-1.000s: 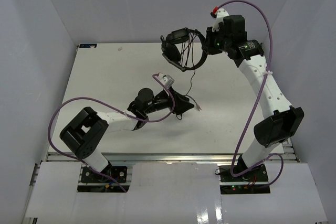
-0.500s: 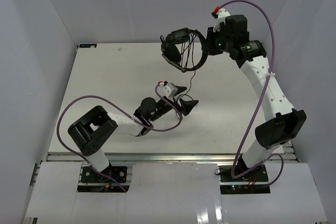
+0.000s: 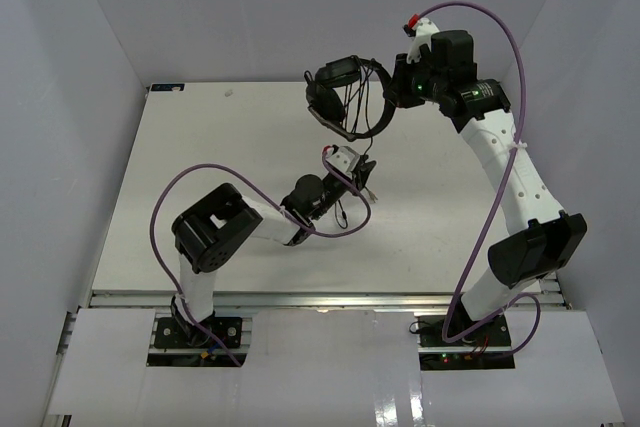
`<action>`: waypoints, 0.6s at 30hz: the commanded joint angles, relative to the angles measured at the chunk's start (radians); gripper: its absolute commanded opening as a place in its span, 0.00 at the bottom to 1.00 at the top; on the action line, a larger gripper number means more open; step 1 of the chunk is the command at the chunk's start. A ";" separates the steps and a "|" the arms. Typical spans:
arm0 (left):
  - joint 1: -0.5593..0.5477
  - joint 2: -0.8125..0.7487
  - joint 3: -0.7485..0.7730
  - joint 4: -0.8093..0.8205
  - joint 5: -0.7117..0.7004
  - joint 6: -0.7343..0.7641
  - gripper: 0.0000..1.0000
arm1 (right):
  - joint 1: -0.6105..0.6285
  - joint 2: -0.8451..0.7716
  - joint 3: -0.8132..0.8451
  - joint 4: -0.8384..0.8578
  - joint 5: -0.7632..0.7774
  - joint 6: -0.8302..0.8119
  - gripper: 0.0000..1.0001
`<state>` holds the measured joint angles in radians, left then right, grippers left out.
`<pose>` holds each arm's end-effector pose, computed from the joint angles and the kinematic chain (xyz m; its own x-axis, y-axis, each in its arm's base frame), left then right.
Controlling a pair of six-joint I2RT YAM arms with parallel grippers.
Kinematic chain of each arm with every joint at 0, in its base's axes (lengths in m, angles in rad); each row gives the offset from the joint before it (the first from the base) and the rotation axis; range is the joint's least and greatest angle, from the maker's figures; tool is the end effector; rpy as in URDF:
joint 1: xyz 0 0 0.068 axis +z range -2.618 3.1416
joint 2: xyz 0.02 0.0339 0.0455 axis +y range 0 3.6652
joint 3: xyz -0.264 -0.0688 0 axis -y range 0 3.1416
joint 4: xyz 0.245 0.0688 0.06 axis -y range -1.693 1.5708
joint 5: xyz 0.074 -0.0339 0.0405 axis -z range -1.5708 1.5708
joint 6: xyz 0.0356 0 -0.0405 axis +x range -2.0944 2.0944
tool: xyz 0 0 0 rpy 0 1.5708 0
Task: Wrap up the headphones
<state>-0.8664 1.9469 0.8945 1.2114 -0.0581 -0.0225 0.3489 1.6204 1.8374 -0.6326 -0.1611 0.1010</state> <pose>0.2597 -0.3024 0.1933 0.0862 -0.1361 -0.9869 0.7257 0.6873 -0.0314 0.3357 0.1282 0.4445 -0.4254 -0.0489 -0.9037 -0.4347 0.8869 0.1567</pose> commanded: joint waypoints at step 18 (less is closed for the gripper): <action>-0.005 -0.433 -0.384 0.092 0.025 -0.087 0.00 | -0.056 -0.010 -0.006 0.073 -0.020 0.023 0.08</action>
<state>-0.8680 1.5900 0.5430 1.3061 -0.0703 -0.0838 0.3038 1.6184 1.8168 -0.6335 -0.1600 0.0982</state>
